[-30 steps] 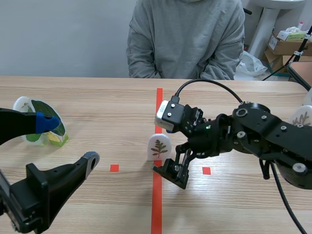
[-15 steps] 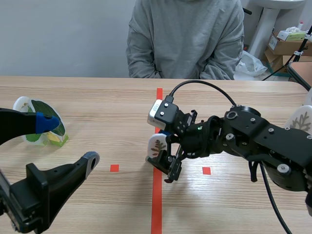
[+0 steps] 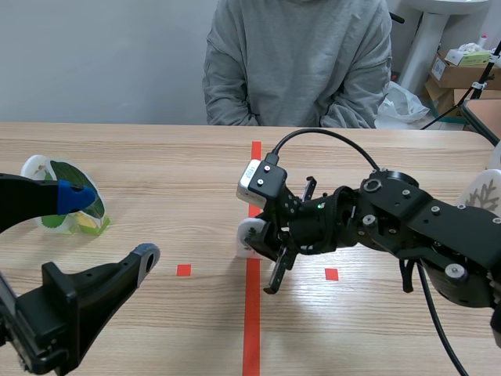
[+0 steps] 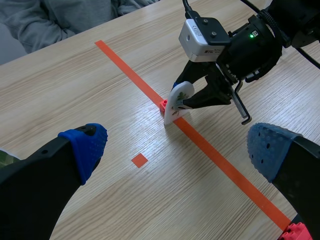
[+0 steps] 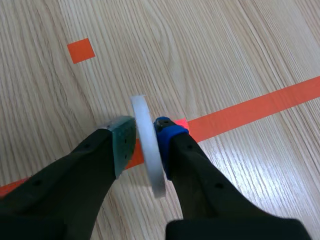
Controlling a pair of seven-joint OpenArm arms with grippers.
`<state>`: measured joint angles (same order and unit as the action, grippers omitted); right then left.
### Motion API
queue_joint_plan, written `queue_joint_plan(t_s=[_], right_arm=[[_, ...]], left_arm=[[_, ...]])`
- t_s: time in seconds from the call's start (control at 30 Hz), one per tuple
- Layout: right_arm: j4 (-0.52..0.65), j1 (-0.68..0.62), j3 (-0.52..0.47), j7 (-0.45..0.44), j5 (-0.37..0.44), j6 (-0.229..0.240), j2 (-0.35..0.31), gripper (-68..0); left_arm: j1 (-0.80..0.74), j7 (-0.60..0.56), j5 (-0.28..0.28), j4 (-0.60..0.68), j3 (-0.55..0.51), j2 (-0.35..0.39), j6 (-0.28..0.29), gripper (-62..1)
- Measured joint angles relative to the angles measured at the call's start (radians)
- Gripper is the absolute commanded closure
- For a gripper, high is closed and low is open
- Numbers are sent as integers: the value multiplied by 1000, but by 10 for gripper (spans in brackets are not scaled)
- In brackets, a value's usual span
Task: Do the leaf sorting experiment
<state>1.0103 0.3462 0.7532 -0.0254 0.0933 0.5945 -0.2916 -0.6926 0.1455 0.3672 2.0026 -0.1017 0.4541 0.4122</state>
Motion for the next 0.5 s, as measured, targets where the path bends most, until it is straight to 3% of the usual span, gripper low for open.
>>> queue_joint_plan(t_s=[0.17, 0.33, 0.5], right_arm=[[0, 0, 0, 0, 0, 0, 0, -33], [0, 0, 0, 0, 2, 0, 0, -33], [0, -3, -20, 19, 58, 3, 1, -33]], left_arm=[[0, 0, 0, 0, 0, 0, 0, -600], [0, 0, 0, 0, 0, 0, 0, -600], [0, 0, 0, 0, 0, 0, 0, -600]])
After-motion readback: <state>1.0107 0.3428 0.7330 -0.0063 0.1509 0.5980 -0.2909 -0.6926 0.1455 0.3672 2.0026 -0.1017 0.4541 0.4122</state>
